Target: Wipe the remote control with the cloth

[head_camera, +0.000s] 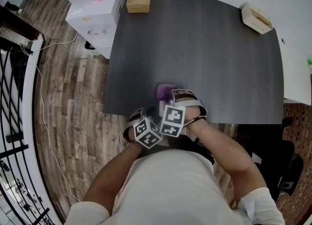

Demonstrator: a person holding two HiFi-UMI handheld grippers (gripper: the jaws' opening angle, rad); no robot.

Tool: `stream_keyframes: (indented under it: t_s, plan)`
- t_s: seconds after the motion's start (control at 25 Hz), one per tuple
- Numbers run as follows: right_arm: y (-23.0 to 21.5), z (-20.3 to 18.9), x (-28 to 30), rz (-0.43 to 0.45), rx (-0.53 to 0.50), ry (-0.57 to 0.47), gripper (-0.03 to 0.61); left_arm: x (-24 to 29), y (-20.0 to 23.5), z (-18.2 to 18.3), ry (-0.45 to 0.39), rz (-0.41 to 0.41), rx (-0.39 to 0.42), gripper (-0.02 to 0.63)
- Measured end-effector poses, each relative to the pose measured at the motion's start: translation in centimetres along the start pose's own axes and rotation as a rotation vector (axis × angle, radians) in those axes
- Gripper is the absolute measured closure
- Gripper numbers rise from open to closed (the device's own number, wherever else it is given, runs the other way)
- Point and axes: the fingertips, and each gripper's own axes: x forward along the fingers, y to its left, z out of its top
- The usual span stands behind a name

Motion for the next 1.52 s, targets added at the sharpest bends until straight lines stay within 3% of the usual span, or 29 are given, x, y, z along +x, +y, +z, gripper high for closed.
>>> stream_keyframes:
  t_s: [0.12,0.24,0.36,0.56,0.72,0.8,0.92,1.04,1.12,1.24,1.4,1.52]
  plan:
    - [2.3,0.4,-0.9,0.055,0.02,-0.037,0.474,0.0,0.0,0.0,0.004,0.0,0.005,0.354]
    - [3.6,0.4,-1.5,0.129,0.127,-0.081,0.474,0.1,0.1,-0.2,0.009,-0.001,-0.014,0.354]
    - [5.0,0.5,-2.5,0.274,0.276,-0.137,0.474,0.1,0.2,-0.4,0.013,0.001,-0.034,0.354]
    - [7.8,0.5,-4.3,0.456,0.338,-0.19,0.474,0.1,0.2,-0.5,0.022,0.005,-0.051,0.353]
    - [9.2,0.1,-5.7,0.632,0.49,-0.257,0.474,0.1,0.2,-0.6,0.02,0.004,-0.046,0.353]
    - [9.0,-0.9,-6.3,0.666,0.57,-0.297,0.474,-0.2,0.4,-0.8,0.025,0.007,-0.041,0.353]
    - [6.9,-3.1,-7.8,0.609,0.729,-0.366,0.474,-1.6,0.4,-1.0,-0.001,-0.011,-0.1,0.353]
    - [3.6,-6.7,-8.8,0.447,0.894,-0.401,0.474,-3.2,0.8,0.6,-0.066,-0.019,-0.23,0.353]
    - [1.6,-9.0,-9.2,0.334,0.989,-0.411,0.474,-3.2,1.4,2.4,-0.083,0.004,-0.286,0.353]
    - [-0.6,-11.8,-9.9,0.232,1.118,-0.448,0.474,-1.5,1.6,4.8,-0.055,0.064,-0.304,0.353]
    - [-1.9,-13.5,-10.4,0.177,1.163,-0.471,0.474,1.4,2.1,4.9,0.04,0.141,-0.311,0.353]
    - [-1.7,-13.9,-10.2,0.176,1.154,-0.466,0.474,2.3,2.5,4.3,0.07,0.151,-0.355,0.351]
